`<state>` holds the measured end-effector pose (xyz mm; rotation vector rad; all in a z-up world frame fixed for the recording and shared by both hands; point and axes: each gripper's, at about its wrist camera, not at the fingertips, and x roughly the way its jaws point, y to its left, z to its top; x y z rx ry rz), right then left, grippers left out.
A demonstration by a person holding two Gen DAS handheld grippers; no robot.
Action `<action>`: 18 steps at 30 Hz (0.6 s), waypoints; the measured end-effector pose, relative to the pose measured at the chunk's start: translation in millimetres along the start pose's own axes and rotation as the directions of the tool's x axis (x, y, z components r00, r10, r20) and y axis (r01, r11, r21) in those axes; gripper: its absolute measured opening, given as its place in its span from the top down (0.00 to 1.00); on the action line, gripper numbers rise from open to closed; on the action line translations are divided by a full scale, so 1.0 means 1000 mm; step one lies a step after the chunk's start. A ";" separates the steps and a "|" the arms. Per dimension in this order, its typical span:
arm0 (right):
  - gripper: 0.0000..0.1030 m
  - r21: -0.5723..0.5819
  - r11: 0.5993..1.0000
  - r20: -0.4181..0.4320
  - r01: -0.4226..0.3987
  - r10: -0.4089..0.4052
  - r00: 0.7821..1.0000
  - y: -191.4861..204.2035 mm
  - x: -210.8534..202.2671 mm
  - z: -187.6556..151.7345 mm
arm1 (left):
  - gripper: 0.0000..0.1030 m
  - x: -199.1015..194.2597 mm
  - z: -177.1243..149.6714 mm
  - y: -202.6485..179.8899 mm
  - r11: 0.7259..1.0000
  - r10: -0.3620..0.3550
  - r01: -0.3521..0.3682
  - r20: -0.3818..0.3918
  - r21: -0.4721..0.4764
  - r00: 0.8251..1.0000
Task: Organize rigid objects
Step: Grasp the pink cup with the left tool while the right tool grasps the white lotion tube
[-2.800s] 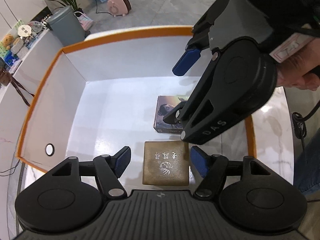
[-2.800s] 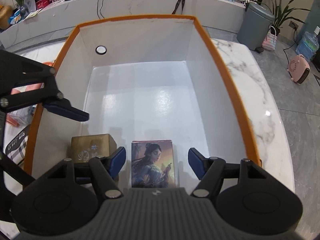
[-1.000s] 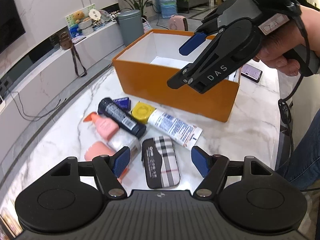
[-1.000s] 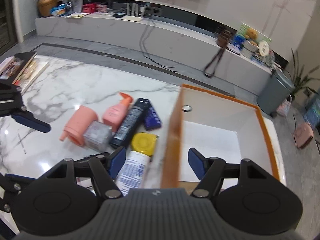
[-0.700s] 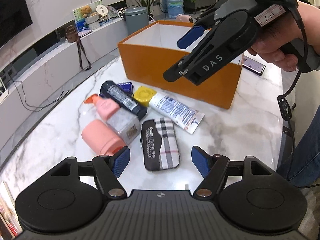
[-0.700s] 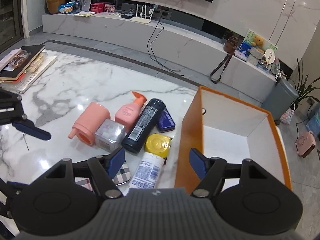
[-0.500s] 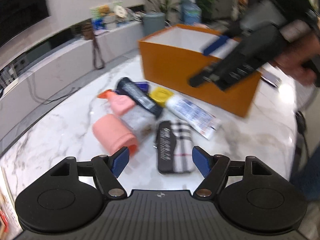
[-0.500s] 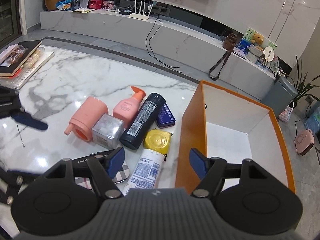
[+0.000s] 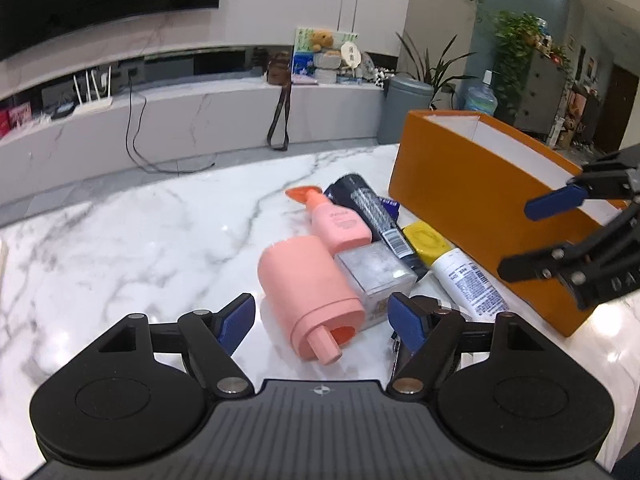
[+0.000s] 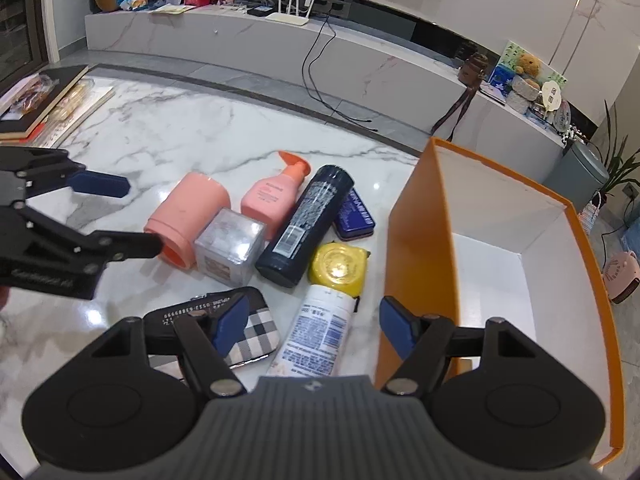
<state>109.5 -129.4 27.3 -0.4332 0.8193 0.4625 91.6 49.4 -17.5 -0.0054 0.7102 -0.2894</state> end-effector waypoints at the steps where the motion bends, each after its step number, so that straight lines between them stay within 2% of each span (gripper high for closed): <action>1: 0.29 -0.006 1.000 -0.007 0.000 0.000 1.000 0.001 0.002 -0.001 | 0.14 0.003 -0.001 -0.001 1.000 -0.008 0.008 0.000 0.000 1.000; 3: 0.29 -0.014 1.000 -0.020 0.002 -0.003 1.000 0.002 0.006 -0.003 | 0.14 0.008 -0.001 -0.006 1.000 -0.010 0.010 -0.001 0.018 1.000; 8: 0.29 -0.015 1.000 -0.038 0.009 -0.010 0.999 0.002 0.013 -0.004 | 0.14 0.016 0.001 -0.014 0.996 0.077 -0.078 0.024 0.037 0.997; 12: 0.29 -0.013 1.000 -0.040 0.008 -0.008 0.999 0.002 0.016 -0.003 | 0.13 0.022 0.001 -0.013 0.993 0.108 -0.108 0.008 0.049 0.994; 15: 0.28 -0.014 1.000 -0.044 0.007 -0.008 0.999 0.003 0.018 -0.003 | 0.17 0.026 0.000 -0.009 0.990 0.131 -0.130 -0.018 0.061 0.991; 18: 0.28 -0.015 1.000 -0.047 0.008 -0.009 0.999 0.003 0.020 -0.004 | 0.17 0.025 0.001 0.001 0.985 0.172 -0.171 -0.024 0.035 0.985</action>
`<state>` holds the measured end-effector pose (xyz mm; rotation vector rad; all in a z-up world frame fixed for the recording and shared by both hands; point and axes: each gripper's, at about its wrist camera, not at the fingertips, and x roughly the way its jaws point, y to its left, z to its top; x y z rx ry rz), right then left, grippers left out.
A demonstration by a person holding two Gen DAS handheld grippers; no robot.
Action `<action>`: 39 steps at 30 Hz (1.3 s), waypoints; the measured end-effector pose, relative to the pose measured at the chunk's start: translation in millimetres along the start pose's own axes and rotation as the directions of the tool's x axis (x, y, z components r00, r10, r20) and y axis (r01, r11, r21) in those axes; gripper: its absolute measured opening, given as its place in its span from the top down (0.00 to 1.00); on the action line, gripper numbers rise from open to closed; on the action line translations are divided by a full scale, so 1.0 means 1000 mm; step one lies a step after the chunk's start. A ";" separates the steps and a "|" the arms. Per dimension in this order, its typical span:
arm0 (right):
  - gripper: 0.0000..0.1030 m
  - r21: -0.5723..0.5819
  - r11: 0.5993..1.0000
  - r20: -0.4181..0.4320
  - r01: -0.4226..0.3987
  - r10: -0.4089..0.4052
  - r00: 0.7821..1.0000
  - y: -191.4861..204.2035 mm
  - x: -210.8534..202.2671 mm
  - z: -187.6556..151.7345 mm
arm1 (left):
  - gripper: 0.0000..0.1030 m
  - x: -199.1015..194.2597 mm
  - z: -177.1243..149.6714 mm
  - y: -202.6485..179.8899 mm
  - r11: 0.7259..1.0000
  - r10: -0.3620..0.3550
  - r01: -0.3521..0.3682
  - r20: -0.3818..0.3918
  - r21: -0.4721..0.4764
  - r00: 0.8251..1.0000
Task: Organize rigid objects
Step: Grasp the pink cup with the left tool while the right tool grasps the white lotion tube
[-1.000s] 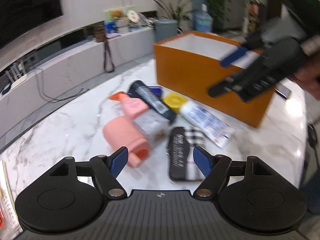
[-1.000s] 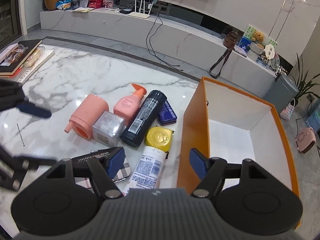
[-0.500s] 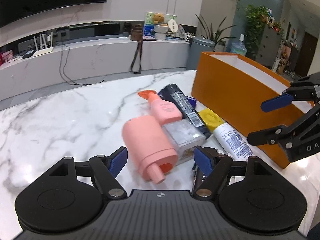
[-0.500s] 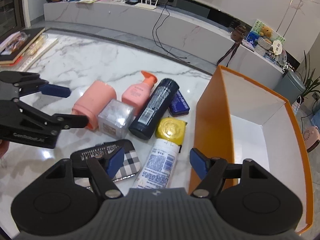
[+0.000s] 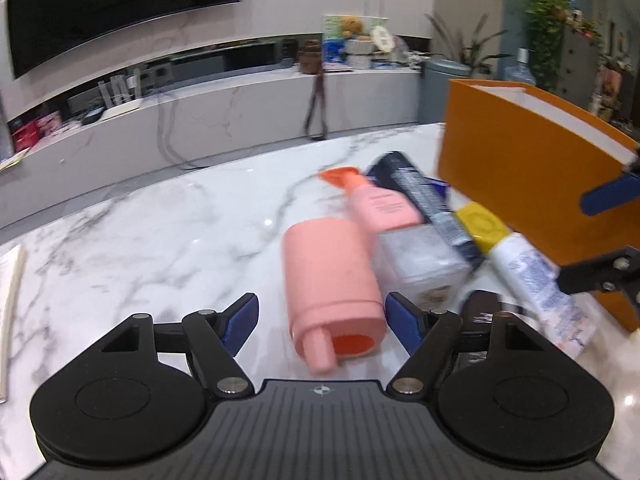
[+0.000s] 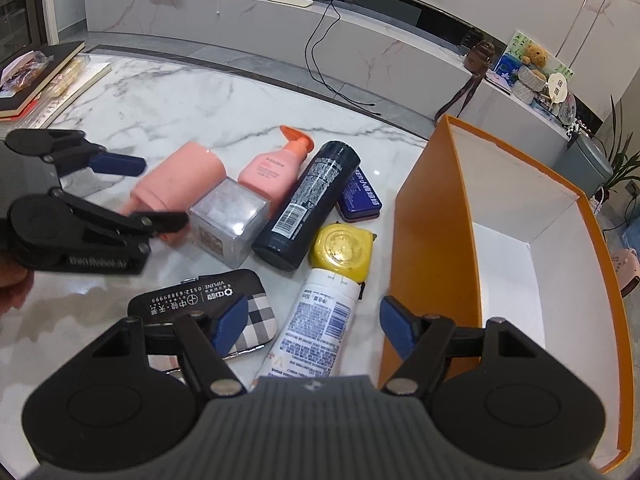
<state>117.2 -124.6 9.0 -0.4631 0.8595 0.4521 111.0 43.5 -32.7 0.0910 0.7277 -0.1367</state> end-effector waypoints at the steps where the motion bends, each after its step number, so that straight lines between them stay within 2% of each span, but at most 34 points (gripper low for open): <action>1: 0.28 0.000 1.000 0.000 -0.001 0.001 1.000 0.000 0.001 0.000 | 0.17 0.000 0.000 0.004 1.000 0.019 -0.019 -0.002 -0.013 1.000; 6: 0.28 0.013 1.000 -0.002 -0.007 0.007 1.000 0.000 0.006 -0.002 | 0.19 0.000 0.000 0.021 0.998 0.033 -0.033 -0.004 -0.062 0.999; 8: 0.28 -0.003 1.000 -0.013 -0.007 0.007 1.000 0.002 0.009 -0.002 | 0.17 0.001 0.001 0.019 0.999 0.017 -0.017 0.006 -0.036 1.000; 12: 0.28 0.004 1.000 -0.038 -0.018 0.018 0.999 0.004 0.017 -0.004 | 0.15 0.006 0.007 0.009 0.996 0.000 -0.004 0.045 0.085 0.999; 15: 0.29 0.011 1.000 -0.056 -0.023 0.024 0.998 0.005 0.023 -0.009 | 0.15 0.013 0.009 0.009 0.994 -0.022 0.016 0.051 0.105 0.998; 18: 0.30 0.089 0.996 -0.064 -0.031 0.036 0.997 0.003 0.029 -0.012 | 0.15 0.015 0.008 0.013 0.994 -0.048 0.043 0.045 0.100 0.998; 20: 0.29 0.150 0.988 -0.053 -0.029 0.038 0.998 0.001 0.031 -0.014 | 0.16 0.016 0.007 0.015 0.995 -0.058 0.056 0.017 0.080 0.998; 23: 0.30 0.178 0.984 -0.038 -0.022 0.029 0.999 0.002 0.034 -0.017 | 0.16 0.015 0.004 0.012 0.994 -0.077 0.077 -0.011 0.077 0.997; 26: 0.30 0.244 0.970 0.001 -0.018 0.018 1.000 -0.001 0.035 -0.021 | 0.16 0.009 0.003 0.008 0.993 -0.043 0.041 0.016 0.111 0.999; 32: 0.31 0.364 0.931 0.089 0.025 -0.062 0.994 0.006 0.036 -0.040 | 0.14 0.011 0.009 0.018 0.998 -0.018 0.013 0.078 0.062 0.997; 39: 0.46 0.449 0.894 0.133 0.003 -0.070 0.989 -0.007 0.042 -0.046 | 0.14 0.019 0.013 0.016 0.996 -0.069 0.064 0.088 0.060 0.994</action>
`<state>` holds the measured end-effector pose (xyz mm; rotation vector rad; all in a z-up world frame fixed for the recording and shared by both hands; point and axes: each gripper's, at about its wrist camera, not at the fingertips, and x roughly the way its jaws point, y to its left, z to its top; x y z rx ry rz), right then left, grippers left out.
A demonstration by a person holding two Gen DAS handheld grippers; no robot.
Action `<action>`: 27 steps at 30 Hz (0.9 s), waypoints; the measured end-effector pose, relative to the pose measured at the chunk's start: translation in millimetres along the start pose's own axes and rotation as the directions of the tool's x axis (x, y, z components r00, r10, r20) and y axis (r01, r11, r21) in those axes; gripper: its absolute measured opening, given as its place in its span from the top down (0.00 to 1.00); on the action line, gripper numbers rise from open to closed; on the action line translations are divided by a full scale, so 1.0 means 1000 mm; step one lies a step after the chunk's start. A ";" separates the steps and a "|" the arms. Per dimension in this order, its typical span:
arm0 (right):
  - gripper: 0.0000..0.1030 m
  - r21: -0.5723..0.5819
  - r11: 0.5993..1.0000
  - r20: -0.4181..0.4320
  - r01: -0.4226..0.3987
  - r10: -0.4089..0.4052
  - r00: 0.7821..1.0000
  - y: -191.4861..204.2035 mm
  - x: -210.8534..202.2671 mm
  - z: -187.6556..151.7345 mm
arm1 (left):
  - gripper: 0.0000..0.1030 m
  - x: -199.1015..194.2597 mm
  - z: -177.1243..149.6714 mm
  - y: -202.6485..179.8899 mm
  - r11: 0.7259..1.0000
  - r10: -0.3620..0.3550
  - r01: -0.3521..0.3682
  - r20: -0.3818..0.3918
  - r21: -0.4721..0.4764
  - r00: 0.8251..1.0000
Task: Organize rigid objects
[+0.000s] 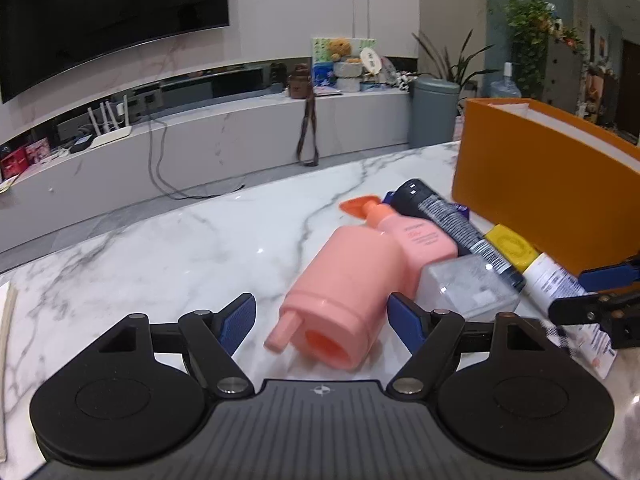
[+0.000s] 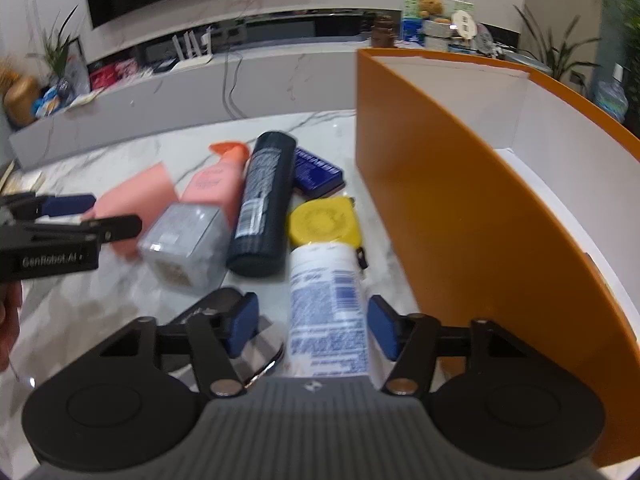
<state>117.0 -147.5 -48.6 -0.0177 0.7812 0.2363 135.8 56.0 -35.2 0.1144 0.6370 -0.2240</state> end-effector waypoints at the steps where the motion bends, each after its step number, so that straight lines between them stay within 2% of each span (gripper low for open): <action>1: 0.47 0.023 1.000 0.005 -0.007 0.007 1.000 -0.003 0.000 0.001 | 0.14 0.001 0.001 -0.001 1.000 -0.007 0.007 0.003 0.005 1.000; 3: 0.49 0.069 0.997 0.016 -0.025 0.024 1.000 -0.008 0.001 0.001 | 0.14 0.006 0.002 -0.005 1.000 -0.003 0.003 -0.003 0.019 1.000; 5: 0.48 0.066 0.998 0.010 -0.018 0.018 1.000 -0.007 0.004 0.002 | 0.15 0.009 0.002 -0.007 1.000 -0.003 0.003 -0.008 0.022 1.000; 11: 0.48 0.017 1.000 0.019 0.019 -0.020 1.000 0.000 0.019 -0.004 | 0.19 0.020 -0.002 -0.009 1.000 -0.001 0.002 -0.033 0.026 0.999; 16: 0.48 -0.062 0.997 0.061 0.040 -0.036 0.997 0.006 0.025 -0.009 | 0.20 0.023 -0.004 -0.008 1.000 -0.007 0.008 -0.034 0.018 0.999; 20: 0.46 -0.086 0.995 0.062 0.040 -0.035 0.997 0.008 0.026 -0.009 | 0.31 0.024 -0.006 -0.006 1.000 -0.019 0.020 -0.042 0.016 0.999; 24: 0.46 -0.101 0.994 0.076 0.034 -0.026 0.997 0.007 0.026 -0.011 | 0.34 0.023 -0.006 -0.009 0.999 -0.020 0.021 -0.049 0.030 0.999; 26: 0.48 -0.106 0.994 0.071 0.025 -0.018 0.997 0.006 0.026 -0.010 | 0.34 0.022 -0.006 -0.007 0.999 -0.026 0.027 -0.058 0.019 0.998; 27: 0.54 -0.104 0.994 0.067 0.022 -0.015 0.998 0.006 0.026 -0.009 | 0.34 0.020 -0.005 -0.007 1.000 -0.027 0.028 -0.060 0.013 0.998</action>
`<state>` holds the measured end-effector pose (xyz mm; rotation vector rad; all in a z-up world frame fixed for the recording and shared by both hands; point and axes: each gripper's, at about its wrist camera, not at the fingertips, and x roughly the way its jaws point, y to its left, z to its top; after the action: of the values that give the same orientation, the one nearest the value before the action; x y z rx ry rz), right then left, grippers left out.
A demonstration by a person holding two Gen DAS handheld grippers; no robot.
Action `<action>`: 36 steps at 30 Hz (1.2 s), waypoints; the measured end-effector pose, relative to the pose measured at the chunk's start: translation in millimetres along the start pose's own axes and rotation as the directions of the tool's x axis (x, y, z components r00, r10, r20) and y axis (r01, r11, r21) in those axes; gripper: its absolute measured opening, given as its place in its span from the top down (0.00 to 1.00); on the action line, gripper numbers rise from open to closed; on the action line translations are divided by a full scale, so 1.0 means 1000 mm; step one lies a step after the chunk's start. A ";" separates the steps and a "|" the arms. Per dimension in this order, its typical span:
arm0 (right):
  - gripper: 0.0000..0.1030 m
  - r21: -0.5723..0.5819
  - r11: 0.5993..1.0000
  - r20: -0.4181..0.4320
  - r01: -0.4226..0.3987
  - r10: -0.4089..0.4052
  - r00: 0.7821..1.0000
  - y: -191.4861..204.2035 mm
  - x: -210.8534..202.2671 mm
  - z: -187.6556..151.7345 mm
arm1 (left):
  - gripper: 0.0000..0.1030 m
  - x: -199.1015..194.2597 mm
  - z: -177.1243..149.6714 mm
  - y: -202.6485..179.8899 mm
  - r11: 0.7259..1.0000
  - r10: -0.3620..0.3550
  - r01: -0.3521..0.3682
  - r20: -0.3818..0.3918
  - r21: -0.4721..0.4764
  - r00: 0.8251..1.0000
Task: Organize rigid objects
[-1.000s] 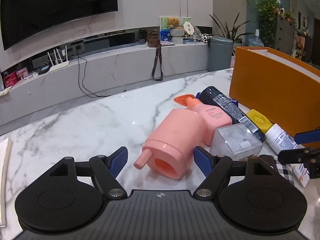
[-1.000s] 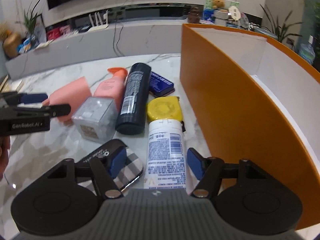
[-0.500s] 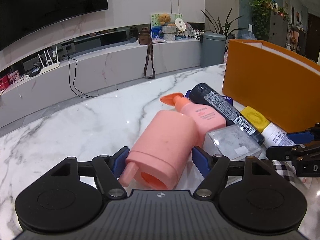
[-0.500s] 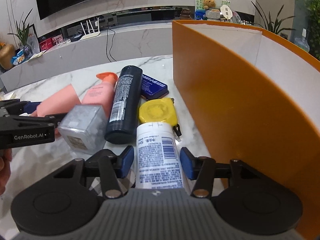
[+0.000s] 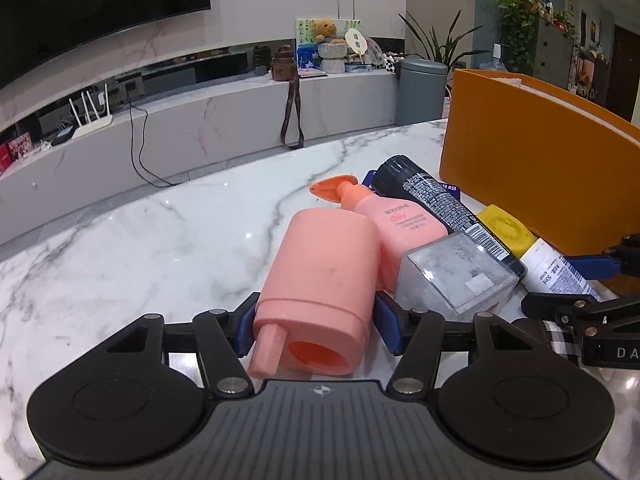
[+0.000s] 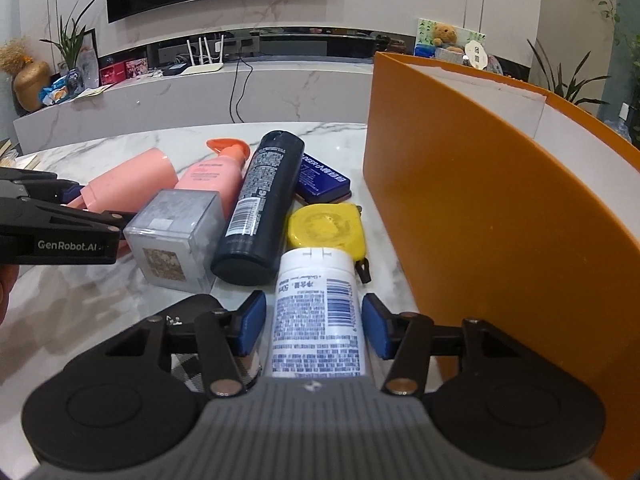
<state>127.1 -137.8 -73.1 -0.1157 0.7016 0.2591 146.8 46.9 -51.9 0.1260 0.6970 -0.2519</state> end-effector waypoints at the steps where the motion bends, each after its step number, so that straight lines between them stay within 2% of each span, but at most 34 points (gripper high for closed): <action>1: 0.54 0.000 1.000 -0.002 0.002 -0.002 1.000 -0.001 -0.001 0.001 | 0.35 -0.003 0.000 0.001 1.000 0.000 0.000 0.002 -0.007 1.000; 10: 0.55 0.037 0.999 -0.036 -0.033 0.034 0.999 -0.006 -0.007 0.005 | 0.35 -0.030 0.010 0.007 1.000 0.017 -0.017 0.021 -0.021 1.000; 22: 0.55 -0.009 0.997 0.056 -0.076 0.077 0.995 0.001 -0.046 0.029 | 0.37 -0.063 0.032 -0.012 1.000 0.023 -0.023 0.084 -0.001 0.996; 29: 0.55 -0.005 0.996 0.087 -0.088 0.088 0.992 -0.003 -0.063 0.037 | 0.37 -0.066 0.031 -0.020 1.000 0.028 -0.028 0.073 0.001 0.997; 36: 0.55 -0.001 0.996 0.125 -0.090 0.089 0.988 -0.009 -0.076 0.051 | 0.37 -0.086 0.044 -0.029 1.000 0.024 -0.025 0.113 0.010 0.993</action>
<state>105.4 -151.2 14.9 -0.0628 0.5833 0.3476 102.5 26.8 36.2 0.1303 0.5809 -0.2380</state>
